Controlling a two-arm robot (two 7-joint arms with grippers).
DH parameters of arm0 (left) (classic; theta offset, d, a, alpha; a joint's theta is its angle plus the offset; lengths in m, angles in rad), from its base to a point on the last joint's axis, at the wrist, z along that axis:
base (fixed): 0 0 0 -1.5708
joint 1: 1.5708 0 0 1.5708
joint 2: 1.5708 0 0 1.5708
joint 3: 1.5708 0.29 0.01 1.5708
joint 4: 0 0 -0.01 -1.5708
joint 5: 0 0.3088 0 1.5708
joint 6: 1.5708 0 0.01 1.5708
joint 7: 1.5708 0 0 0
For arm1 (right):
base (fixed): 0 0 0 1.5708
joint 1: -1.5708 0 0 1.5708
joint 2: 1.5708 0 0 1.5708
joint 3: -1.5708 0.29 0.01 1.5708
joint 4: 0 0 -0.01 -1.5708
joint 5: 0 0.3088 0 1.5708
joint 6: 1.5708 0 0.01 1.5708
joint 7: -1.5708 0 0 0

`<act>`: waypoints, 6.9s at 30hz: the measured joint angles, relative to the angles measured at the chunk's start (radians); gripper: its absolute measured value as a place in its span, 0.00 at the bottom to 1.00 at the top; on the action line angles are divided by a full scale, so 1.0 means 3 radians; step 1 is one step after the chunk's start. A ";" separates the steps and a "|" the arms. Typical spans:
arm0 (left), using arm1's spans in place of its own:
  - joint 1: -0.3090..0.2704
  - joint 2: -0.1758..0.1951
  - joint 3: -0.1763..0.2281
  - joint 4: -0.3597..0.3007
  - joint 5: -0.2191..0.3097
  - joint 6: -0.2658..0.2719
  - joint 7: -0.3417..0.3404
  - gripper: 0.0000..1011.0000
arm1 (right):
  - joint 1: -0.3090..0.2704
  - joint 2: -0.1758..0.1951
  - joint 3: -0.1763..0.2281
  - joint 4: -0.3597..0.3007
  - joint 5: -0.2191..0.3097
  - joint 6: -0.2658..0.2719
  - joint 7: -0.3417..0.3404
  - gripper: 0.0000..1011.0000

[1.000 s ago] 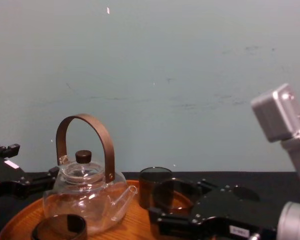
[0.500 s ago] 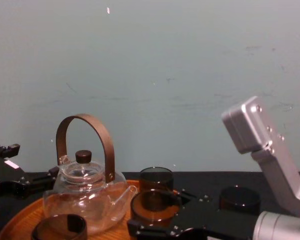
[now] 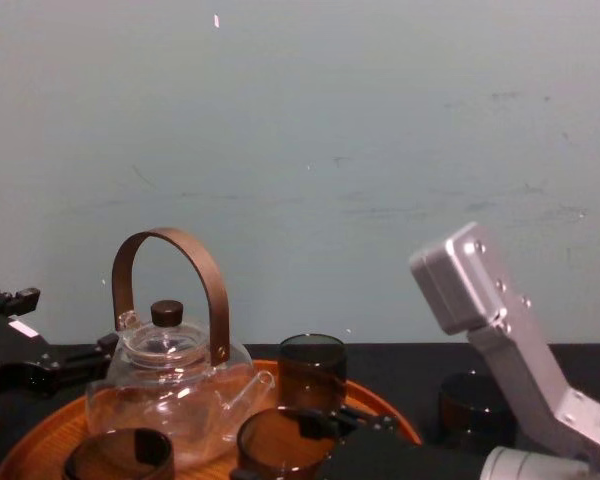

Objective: Pick up the glass from the table and place it on the tray.

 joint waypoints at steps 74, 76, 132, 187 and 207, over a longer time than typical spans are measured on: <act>0.0000 0.0000 0.0000 0.0000 0.0000 0.0000 0.0000 0.99 | -0.0442 0.0291 0.0221 -0.0632 0.0002 -0.0267 -0.0122 0.99; 0.0000 0.0000 0.0000 0.0000 0.0000 0.0000 0.0000 0.99 | -0.0517 0.0342 0.0270 -0.0695 0.0036 -0.0288 -0.0131 0.99; 0.0000 0.0000 0.0000 0.0000 0.0000 0.0000 0.0000 0.99 | -0.0219 0.0352 0.0885 0.0158 0.0301 -0.0032 -0.0225 0.99; 0.0000 0.0000 0.0000 0.0000 0.0000 0.0000 0.0000 0.99 | 0.0452 0.0069 0.0637 0.1054 0.0085 -0.0274 -0.0065 0.99; 0.0000 0.0000 0.0000 0.0000 0.0000 0.0000 0.0000 0.99 | 0.0439 0.0079 0.0649 0.1028 0.0104 -0.0273 -0.0056 0.90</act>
